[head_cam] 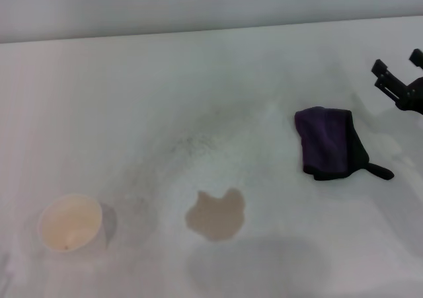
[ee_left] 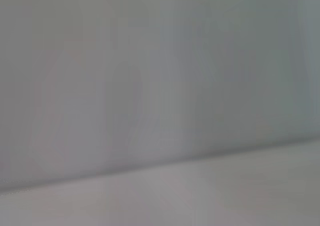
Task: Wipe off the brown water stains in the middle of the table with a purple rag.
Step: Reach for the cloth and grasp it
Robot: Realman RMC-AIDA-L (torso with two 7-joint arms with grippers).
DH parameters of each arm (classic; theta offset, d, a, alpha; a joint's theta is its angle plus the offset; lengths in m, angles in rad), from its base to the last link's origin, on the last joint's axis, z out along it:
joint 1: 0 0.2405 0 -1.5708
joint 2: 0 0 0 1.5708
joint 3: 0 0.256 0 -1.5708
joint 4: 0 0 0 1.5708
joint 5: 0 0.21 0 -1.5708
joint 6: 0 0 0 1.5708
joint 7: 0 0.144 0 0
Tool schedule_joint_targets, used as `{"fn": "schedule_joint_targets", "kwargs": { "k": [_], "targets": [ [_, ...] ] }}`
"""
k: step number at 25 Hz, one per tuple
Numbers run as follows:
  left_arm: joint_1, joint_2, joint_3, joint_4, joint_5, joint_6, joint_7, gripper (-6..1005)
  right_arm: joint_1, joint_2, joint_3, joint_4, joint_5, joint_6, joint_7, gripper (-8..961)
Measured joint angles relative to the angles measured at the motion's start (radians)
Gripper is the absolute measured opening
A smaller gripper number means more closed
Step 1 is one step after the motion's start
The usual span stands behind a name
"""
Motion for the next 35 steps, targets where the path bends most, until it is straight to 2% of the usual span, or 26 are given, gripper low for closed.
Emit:
{"fn": "schedule_joint_targets", "kwargs": {
  "k": [3, 6, 9, 13, 17, 21, 24, 27, 31, 35],
  "targets": [
    [-0.019, 0.002, -0.007, 0.004, -0.080, 0.030, -0.007, 884, 0.010, -0.001, -0.069, -0.027, 0.000, -0.020, 0.181, 868],
    [-0.063, 0.006, -0.008, 0.006, -0.175, 0.058, -0.036, 882, 0.029, -0.003, -0.213, -0.091, 0.000, -0.118, 0.407, 868],
    [-0.122, 0.013, -0.008, 0.006, -0.206, 0.060, -0.056, 878, 0.035, -0.005, -0.407, -0.211, 0.000, -0.220, 0.643, 868],
    [-0.202, 0.020, -0.010, 0.013, -0.236, 0.007, -0.065, 876, 0.034, -0.017, -0.555, -0.359, -0.058, -0.308, 0.897, 868],
    [-0.223, 0.021, -0.009, 0.072, -0.241, -0.021, -0.075, 876, 0.035, -0.023, -0.595, -0.544, -0.278, -0.354, 1.180, 868],
    [-0.224, 0.021, -0.008, 0.132, -0.242, -0.023, -0.085, 876, 0.031, -0.015, -0.592, -0.761, -0.595, -0.366, 1.492, 868],
    [-0.222, 0.022, -0.009, 0.168, -0.241, -0.022, -0.100, 876, 0.047, -0.013, -0.592, -0.931, -0.846, -0.327, 1.740, 868],
    [-0.217, 0.022, -0.010, 0.200, -0.241, -0.022, -0.102, 877, 0.069, -0.010, -0.594, -1.088, -1.063, -0.244, 1.942, 868],
    [-0.217, 0.026, -0.007, 0.222, -0.235, -0.022, -0.102, 877, 0.108, -0.005, -0.611, -1.286, -1.364, -0.064, 2.199, 868],
    [-0.218, 0.027, -0.018, 0.228, -0.241, -0.021, -0.102, 877, 0.156, -0.001, -0.712, -1.372, -1.575, 0.094, 2.394, 868]
  ]
}}
